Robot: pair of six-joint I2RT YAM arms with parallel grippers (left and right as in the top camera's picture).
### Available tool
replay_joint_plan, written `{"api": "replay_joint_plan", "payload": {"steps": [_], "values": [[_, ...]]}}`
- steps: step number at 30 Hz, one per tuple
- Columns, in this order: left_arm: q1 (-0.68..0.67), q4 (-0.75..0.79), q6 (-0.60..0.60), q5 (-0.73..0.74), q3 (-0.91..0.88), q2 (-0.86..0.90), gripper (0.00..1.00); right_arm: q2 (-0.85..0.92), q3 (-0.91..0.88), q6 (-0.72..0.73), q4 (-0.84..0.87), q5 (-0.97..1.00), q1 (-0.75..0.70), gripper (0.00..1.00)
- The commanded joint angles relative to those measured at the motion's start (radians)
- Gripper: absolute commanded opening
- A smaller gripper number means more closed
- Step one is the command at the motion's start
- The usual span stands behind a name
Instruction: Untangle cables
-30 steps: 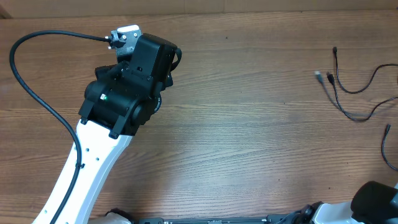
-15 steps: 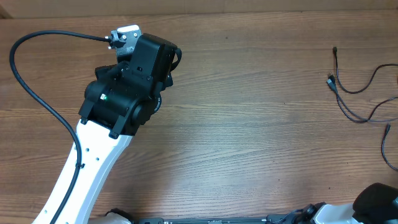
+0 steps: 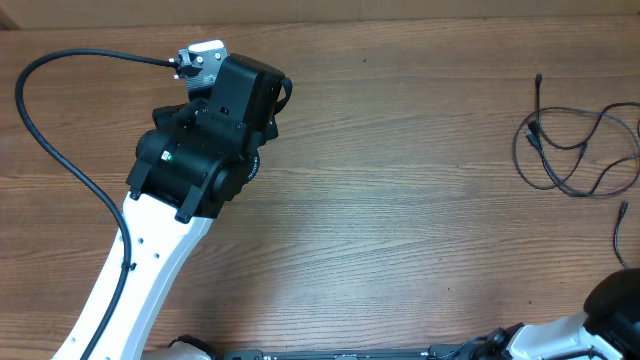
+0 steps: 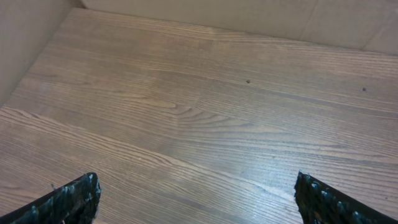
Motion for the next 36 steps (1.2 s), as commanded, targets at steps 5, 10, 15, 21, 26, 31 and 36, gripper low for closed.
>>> {"api": "replay_joint_plan", "payload": {"steps": [5,10,15,21,26,31,36], "values": [[0.005,0.002,0.011,-0.006,0.019,0.004,1.0,0.018,-0.004,-0.071,-0.008,-0.273,0.005,0.15],[0.005,0.002,0.011,-0.006,0.019,0.004,1.0,0.018,-0.004,-0.301,0.012,-0.552,0.064,0.78],[0.005,0.002,0.011,-0.006,0.019,0.004,1.0,0.03,-0.005,-0.445,-0.017,-0.645,0.189,1.0],[0.005,0.002,0.011,-0.006,0.019,0.004,1.0,0.037,-0.054,-0.609,-0.043,-0.67,0.398,1.0],[0.005,0.002,0.011,-0.006,0.019,0.004,1.0,0.04,-0.145,-0.626,-0.03,-0.671,0.579,1.0],[0.005,0.002,0.011,-0.006,0.019,0.004,1.0,0.04,-0.179,-0.626,0.003,-0.67,0.717,1.0],[0.005,0.002,0.011,-0.006,0.019,0.004,1.0,0.04,-0.179,-0.626,0.003,-0.67,0.811,1.0]]}}
